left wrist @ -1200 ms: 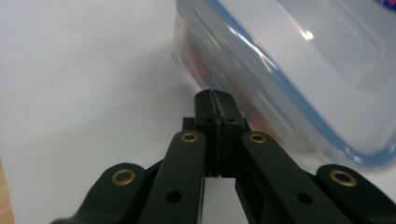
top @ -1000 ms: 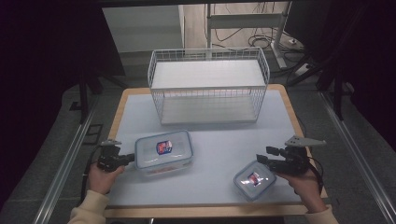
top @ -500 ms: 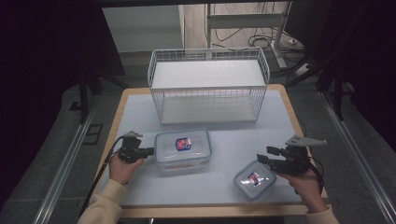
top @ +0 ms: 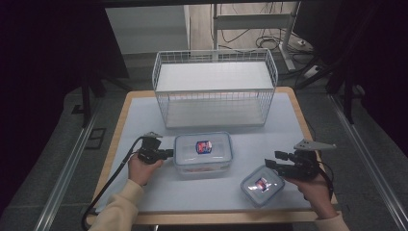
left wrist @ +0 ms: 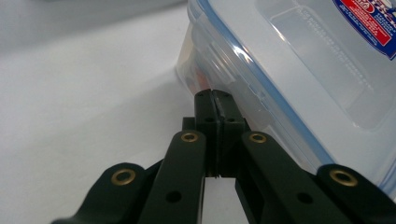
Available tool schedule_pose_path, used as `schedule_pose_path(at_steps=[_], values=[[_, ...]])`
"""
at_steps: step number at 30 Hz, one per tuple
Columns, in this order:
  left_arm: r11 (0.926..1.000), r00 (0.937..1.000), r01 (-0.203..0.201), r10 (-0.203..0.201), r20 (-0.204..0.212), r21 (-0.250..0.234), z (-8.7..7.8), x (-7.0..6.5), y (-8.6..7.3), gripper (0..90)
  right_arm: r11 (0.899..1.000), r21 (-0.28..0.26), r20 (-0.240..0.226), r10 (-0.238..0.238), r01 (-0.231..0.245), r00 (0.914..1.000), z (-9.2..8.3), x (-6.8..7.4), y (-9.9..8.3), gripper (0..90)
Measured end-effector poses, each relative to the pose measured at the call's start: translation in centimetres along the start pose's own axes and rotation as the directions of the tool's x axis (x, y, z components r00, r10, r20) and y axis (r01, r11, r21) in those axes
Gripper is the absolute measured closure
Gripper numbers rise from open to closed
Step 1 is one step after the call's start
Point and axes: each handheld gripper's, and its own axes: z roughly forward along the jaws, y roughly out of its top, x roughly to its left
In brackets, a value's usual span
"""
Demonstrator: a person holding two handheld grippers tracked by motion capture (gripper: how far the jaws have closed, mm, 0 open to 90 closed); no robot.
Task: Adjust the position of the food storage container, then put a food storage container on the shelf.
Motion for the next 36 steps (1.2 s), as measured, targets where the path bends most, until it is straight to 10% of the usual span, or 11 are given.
schedule_pose_path(at_steps=[13, 23, 27, 30, 36], values=[[1.0, 0.9995, -0.002, 0.002, 0.032, -0.007, 0.4, -0.2, 0.3, 89.2, 1.0, 0.006, 0.002, 0.019, -0.019, 0.9998, 0.5, 0.1, 0.0, 32.3], [0.9963, 0.9996, 0.019, -0.017, 0.021, -0.084, -3.1, 0.4, -0.9, 86.4, 0.999, -0.036, -0.052, -0.003, 0.001, 0.9986, 1.1, 0.6, 0.2, 21.8], [0.9937, 0.9987, 0.051, -0.051, -0.001, -0.1, -4.2, 0.4, -0.9, 49.4, 1.0, -0.025, -0.063, -0.018, 0.016, 0.9978, 1.5, 0.9, 0.4, 20.2], [0.9888, 0.9947, 0.092, -0.086, 0.057, -0.117, -4.6, 0.4, -0.6, 27.4, 1.0, -0.021, -0.078, -0.005, 0.003, 0.997, 1.6, 1.0, 0.6, 17.9], [0.9892, 0.995, 0.08, -0.072, 0.069, -0.123, -4.8, -0.2, -0.4, 15.5, 1.0, -0.004, -0.107, 0.026, -0.027, 0.9939, 1.8, 1.0, 0.6, 16.9]])
